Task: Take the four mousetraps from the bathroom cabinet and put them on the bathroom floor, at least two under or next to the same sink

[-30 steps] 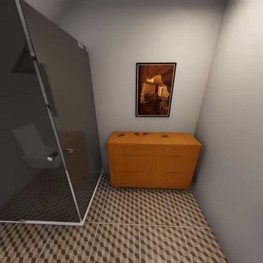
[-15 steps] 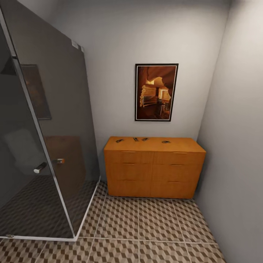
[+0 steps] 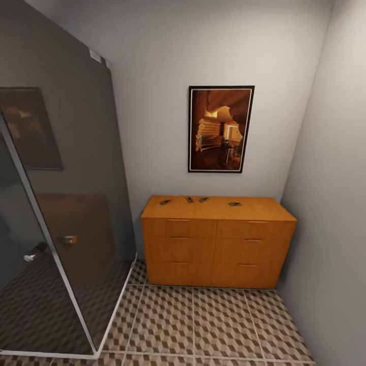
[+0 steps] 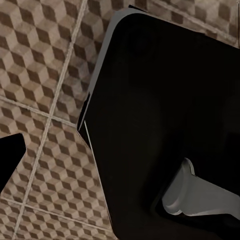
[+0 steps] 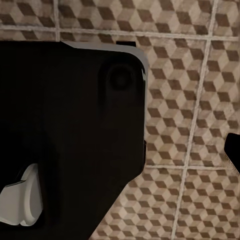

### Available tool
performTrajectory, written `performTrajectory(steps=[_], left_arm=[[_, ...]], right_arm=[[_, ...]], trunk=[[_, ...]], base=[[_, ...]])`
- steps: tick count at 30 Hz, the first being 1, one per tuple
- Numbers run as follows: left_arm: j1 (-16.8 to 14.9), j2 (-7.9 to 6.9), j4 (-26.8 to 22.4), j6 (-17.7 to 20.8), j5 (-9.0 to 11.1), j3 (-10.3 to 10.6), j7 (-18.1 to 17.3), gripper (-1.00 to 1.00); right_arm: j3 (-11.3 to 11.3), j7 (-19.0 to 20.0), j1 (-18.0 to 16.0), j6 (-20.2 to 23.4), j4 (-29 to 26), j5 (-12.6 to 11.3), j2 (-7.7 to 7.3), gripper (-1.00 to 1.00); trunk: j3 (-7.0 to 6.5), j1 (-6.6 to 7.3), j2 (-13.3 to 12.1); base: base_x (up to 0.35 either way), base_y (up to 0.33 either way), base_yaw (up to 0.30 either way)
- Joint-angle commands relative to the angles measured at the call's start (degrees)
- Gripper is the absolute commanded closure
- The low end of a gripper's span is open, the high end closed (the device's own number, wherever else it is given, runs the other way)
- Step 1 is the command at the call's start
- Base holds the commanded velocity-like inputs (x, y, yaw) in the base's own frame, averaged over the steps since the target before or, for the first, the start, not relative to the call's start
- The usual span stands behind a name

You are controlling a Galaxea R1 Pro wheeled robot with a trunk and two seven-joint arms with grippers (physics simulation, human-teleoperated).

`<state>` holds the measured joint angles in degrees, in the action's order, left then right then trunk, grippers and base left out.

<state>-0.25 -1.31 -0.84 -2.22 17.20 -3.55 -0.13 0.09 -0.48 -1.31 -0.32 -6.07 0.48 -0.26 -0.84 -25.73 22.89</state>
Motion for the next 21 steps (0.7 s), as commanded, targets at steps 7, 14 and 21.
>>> performTrajectory(steps=[7, 14, 21], left_arm=[[0.0, 0.01, 0.1, -0.2, 0.0, -0.4, 0.0, -1.0], [0.0, 0.05, 0.1, -0.2, 0.0, -0.3, 0.0, -1.0], [0.0, 0.07, 0.1, -0.2, 0.0, -0.3, 0.0, -1.0]], right_arm=[[0.0, 0.0, 0.0, 0.0, 0.0, 0.0, 0.0, -1.0], [0.0, 0.0, 0.0, -0.1, 0.0, 0.0, -0.04, -1.0], [0.0, 0.0, 0.0, -0.1, 0.0, 0.0, -0.07, -1.0]], trunk=[[0.02, -0.05, 0.0], [0.02, -0.05, 0.0], [0.02, -0.05, 0.0]], base=[[0.335, 0.01, 0.0], [0.335, 0.088, 0.0], [0.335, 0.061, 0.0]])
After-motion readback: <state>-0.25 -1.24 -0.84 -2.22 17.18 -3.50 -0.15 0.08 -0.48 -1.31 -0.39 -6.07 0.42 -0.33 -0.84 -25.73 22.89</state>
